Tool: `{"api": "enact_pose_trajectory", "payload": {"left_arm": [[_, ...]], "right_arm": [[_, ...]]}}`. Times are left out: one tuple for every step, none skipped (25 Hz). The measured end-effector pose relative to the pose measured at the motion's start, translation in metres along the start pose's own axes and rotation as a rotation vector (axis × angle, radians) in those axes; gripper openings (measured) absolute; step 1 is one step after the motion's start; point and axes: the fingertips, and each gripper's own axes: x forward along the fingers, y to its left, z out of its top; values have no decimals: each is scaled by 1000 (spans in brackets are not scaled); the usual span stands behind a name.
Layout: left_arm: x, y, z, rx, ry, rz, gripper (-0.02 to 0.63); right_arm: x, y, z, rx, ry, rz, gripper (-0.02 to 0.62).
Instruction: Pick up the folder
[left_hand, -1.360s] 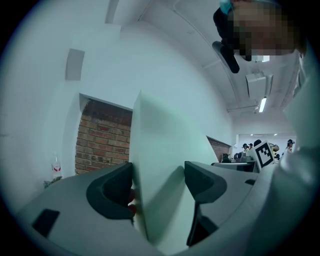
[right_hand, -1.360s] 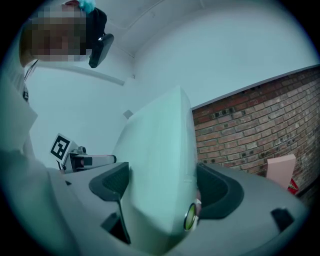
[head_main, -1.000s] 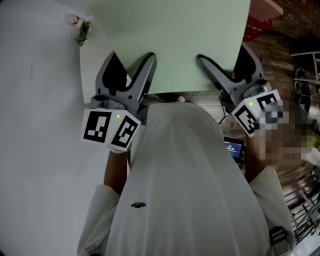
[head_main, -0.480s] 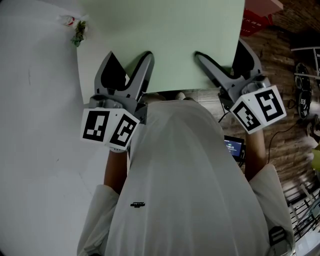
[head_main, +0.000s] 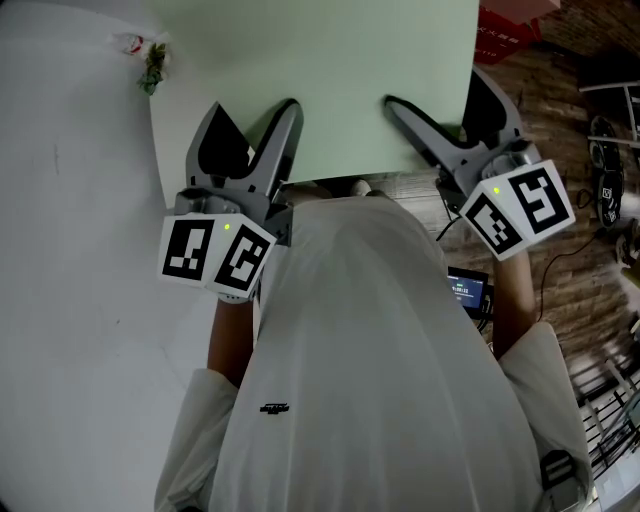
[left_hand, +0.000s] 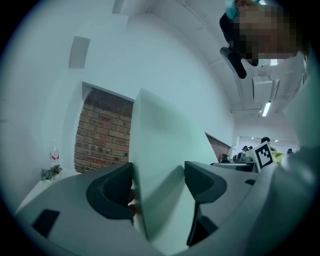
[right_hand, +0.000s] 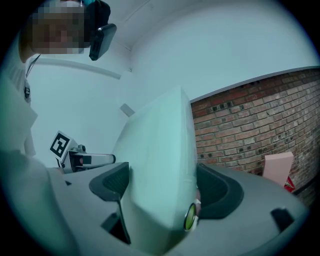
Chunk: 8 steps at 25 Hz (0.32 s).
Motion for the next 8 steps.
{"api": "enact_pose_trajectory", "payload": {"left_arm": [[-1, 0, 0, 0, -1, 1, 324], [-1, 0, 0, -1, -2, 2, 324], [-2, -1, 0, -1, -3, 2, 324], [-3, -1, -1, -2, -3, 1, 324], [-3, -2, -1, -4, -4, -1, 324], [-4, -2, -1, -5, -4, -1, 325], [-5, -3, -2, -6, -4, -2, 325], [-5, -3, -2, -7, -4, -2, 324]], "right_arm": [[0, 0, 0, -2, -1, 1, 430], [-1, 1, 1, -4, -2, 2, 428], [-1, 2, 1, -6, -2, 3, 428], [-2, 2, 1, -9, -3, 3, 428], [-3, 3, 1, -11, -2, 2, 428], [-4, 3, 0, -12, -2, 1, 428], [-5, 4, 0, -13, -1, 0, 428], [-6, 4, 0, -13, 1, -1, 428]]}}
